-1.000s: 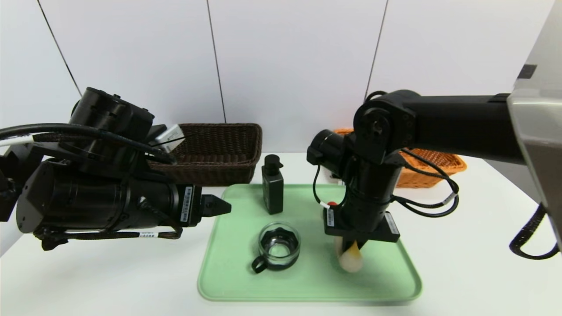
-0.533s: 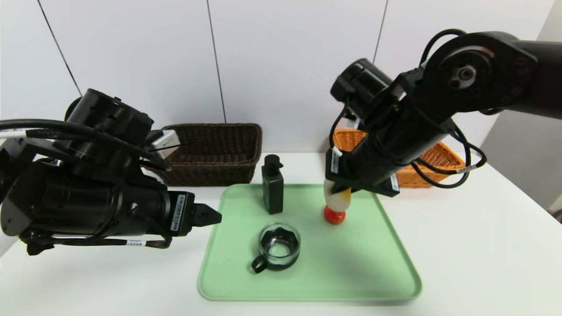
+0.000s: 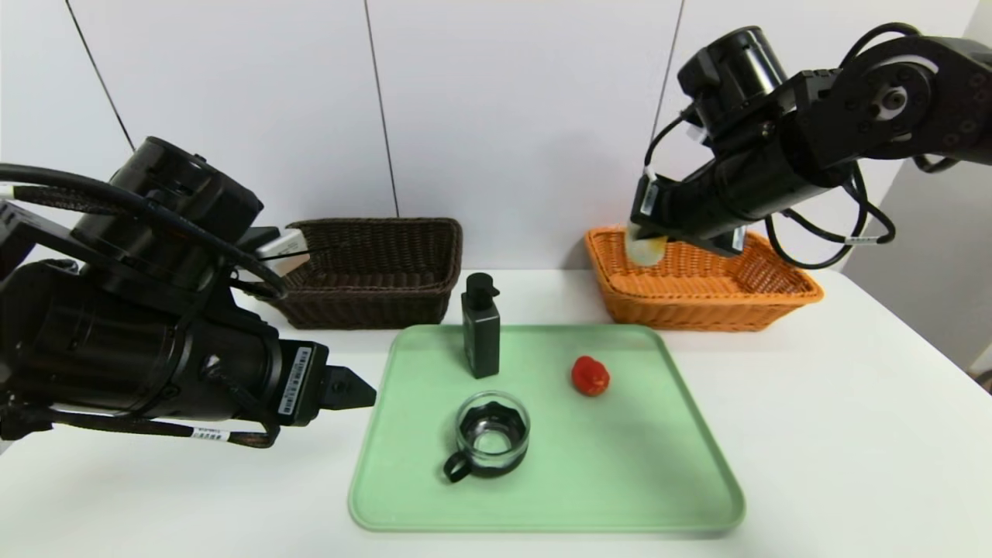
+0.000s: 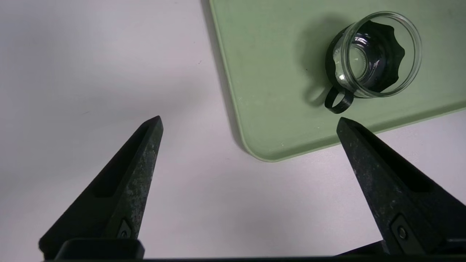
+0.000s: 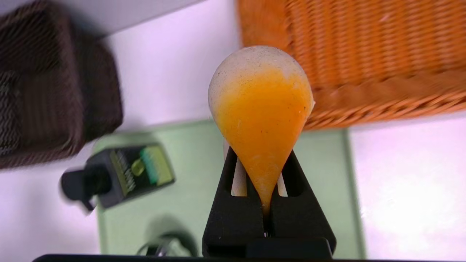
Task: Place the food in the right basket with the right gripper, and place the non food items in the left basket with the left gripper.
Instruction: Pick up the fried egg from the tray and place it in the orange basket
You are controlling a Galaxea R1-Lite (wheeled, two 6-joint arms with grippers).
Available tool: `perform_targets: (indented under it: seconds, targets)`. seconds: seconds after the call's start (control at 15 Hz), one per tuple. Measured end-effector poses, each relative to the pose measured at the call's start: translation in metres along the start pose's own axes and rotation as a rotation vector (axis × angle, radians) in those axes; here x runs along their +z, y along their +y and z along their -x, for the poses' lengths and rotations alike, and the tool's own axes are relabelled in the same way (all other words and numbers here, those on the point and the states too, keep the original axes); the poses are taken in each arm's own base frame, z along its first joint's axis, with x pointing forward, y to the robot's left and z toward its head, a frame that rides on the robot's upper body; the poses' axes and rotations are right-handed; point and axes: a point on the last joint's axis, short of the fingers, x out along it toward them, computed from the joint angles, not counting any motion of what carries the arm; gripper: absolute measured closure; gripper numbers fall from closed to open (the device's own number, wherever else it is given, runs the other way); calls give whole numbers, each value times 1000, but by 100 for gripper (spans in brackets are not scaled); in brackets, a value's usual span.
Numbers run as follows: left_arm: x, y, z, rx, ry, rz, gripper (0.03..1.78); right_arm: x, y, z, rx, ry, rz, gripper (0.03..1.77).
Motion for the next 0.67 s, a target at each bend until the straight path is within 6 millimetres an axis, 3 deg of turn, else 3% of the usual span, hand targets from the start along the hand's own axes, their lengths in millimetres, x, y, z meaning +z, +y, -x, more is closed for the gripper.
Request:
perform_targets:
  seconds: [0.27,0.67]
  targets:
    - [7,-3,-3,-25,-44,7,12,28,-40,-34,-70,-68,-79,170]
    - [6,-3,-5,-23,-34,0,12,38,-81,-96,-147,-78,-145,170]
